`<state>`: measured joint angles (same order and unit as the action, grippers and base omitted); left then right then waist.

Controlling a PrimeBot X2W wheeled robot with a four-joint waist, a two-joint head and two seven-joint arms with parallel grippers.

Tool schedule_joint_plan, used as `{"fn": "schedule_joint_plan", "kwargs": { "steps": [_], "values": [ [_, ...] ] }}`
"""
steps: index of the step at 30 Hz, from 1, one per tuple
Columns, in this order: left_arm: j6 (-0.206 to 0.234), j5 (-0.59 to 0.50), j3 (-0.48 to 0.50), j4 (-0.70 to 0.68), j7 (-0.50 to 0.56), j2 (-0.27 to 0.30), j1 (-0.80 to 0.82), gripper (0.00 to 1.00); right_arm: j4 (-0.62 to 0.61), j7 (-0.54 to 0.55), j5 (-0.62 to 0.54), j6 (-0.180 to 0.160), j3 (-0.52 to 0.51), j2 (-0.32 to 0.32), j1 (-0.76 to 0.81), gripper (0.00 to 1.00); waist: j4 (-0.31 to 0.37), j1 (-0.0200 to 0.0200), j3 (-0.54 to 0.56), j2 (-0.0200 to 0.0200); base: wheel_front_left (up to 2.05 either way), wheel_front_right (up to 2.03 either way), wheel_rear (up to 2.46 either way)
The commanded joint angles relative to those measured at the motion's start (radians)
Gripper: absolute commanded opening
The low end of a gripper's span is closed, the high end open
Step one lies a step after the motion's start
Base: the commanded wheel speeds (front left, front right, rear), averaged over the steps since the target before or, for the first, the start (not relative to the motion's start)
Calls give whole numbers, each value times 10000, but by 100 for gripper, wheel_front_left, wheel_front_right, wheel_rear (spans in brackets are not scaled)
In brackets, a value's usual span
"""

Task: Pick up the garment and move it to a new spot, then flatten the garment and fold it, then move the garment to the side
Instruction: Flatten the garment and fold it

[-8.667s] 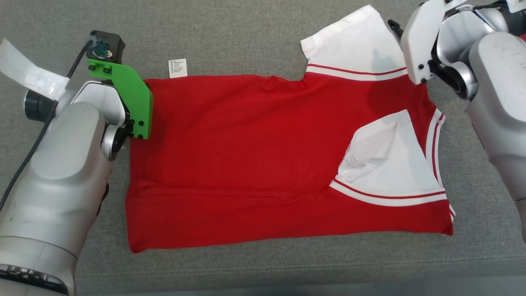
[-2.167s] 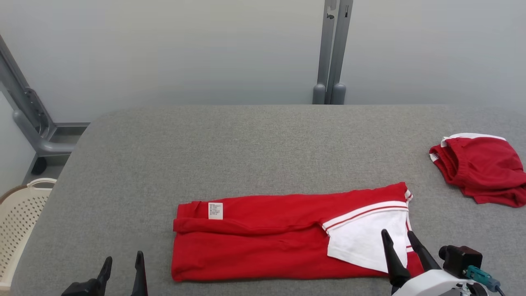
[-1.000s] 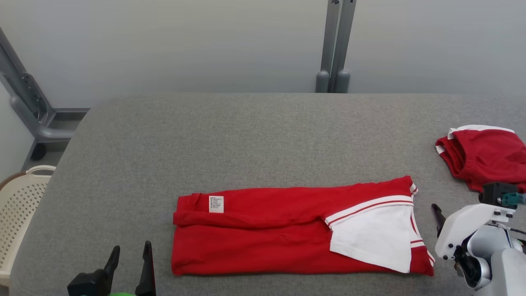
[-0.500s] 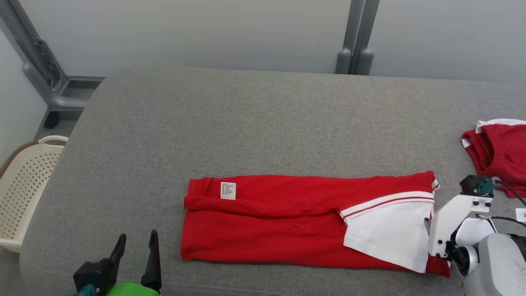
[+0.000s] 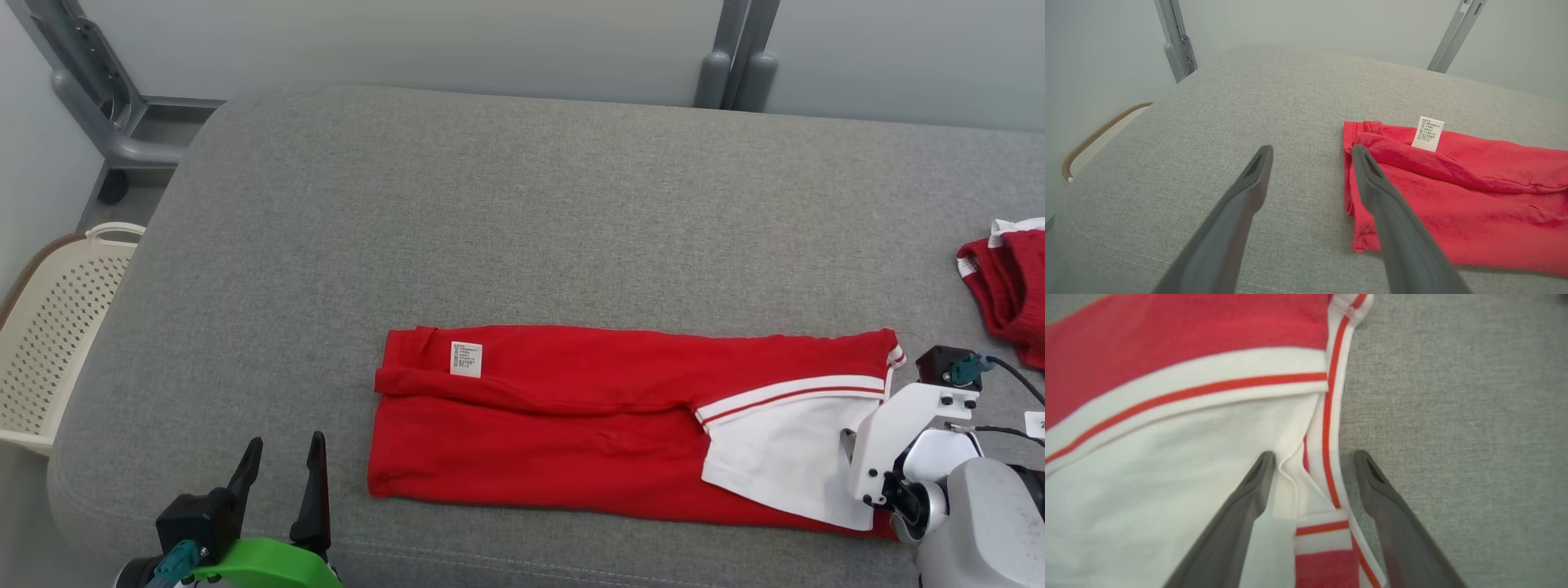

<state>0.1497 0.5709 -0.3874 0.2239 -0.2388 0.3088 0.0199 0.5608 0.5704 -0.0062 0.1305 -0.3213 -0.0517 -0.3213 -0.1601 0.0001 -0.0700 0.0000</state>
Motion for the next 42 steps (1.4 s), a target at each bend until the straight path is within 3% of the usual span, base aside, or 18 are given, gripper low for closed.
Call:
{"fn": "schedule_joint_plan", "kwargs": {
  "steps": [1, 3, 4, 5, 14, 23, 30, 36, 42],
  "values": [
    [-45, -43, 5, 26, -21, 12, 157, 100, 181, -4, 67, 2, 86, 21, -83, 100, -38, -1, -53, 0, 0, 0, 0],
    [-57, -30, -6, 72, -25, 11, 209, 100, 284, -53, 185, 2, 156, 31, -147, 100, -52, -1, -74, 0, 0, 0, 0],
    [-69, -22, -16, 97, -27, 8, 232, 100, 324, -64, 196, 2, 144, 31, -181, 45, -63, -1, -72, 0, 0, 0, 0],
    [-83, -2, -22, 128, -29, 4, 236, 100, 323, -87, 206, 2, 129, 31, -224, 0, -71, -1, -62, 0, 0, 0, 0],
    [-116, 115, 14, 335, -87, 29, 133, 100, -279, -99, -217, -7, -543, -69, -302, 0, 36, -1, 205, 0, 0, 0, 0],
    [-161, 176, -50, 414, -103, 53, 45, 100, -1561, 371, -719, -7, -1717, -669, 60, 0, 182, -1, 421, 0, 0, 0, 0],
    [-140, 203, -46, 461, -129, 81, -28, 100, -2440, 762, -1004, -7, -2063, -796, 381, 0, 238, -1, 494, 0, 0, 0, 0],
    [-137, 227, -64, 503, -159, 25, -84, 100, -3163, 1079, -802, -6, -1331, -591, 696, 0, 338, -1, 624, 0, 0, 0, 0],
    [-153, 208, -107, 595, -178, -24, -111, 100, -3653, 1423, -188, -4, 251, -440, 950, 0, 394, -1, 755, 0, 0, 0, 0]
  ]
}}
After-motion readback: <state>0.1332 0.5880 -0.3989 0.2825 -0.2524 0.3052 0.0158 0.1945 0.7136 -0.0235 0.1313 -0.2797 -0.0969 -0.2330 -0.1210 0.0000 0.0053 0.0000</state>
